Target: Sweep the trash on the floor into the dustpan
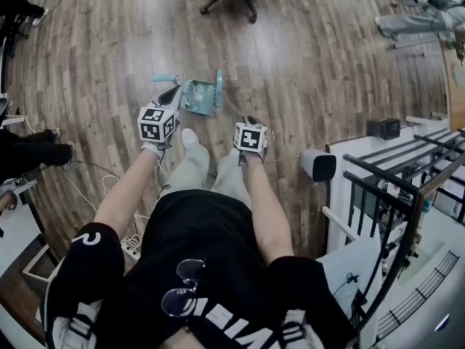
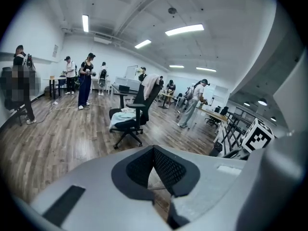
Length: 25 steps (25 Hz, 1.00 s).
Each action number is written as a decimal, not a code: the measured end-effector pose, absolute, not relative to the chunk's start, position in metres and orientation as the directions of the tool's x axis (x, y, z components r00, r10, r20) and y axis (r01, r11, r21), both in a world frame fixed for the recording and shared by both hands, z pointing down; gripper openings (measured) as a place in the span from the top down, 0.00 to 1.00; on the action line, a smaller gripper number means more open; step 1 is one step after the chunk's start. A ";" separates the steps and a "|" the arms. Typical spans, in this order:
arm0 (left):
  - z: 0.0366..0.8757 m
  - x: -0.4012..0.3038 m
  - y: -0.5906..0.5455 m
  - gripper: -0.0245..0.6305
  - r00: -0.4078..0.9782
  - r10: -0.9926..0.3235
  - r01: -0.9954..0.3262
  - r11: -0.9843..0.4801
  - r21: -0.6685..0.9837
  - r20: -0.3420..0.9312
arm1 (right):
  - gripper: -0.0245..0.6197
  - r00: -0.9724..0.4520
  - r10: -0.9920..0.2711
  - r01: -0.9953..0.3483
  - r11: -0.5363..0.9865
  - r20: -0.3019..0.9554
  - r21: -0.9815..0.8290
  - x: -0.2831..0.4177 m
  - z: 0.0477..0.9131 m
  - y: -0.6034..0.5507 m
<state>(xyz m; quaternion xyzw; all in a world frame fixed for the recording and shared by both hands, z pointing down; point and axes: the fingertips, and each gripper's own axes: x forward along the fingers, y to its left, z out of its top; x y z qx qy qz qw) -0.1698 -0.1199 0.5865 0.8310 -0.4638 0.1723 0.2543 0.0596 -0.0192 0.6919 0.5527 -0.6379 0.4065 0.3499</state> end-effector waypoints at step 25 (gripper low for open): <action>0.462 -0.060 -0.140 0.96 0.567 -0.734 -0.821 -0.539 0.188 0.374 | 0.83 -0.024 -0.730 -0.989 -0.082 0.683 -0.121 0.203 0.504 -0.083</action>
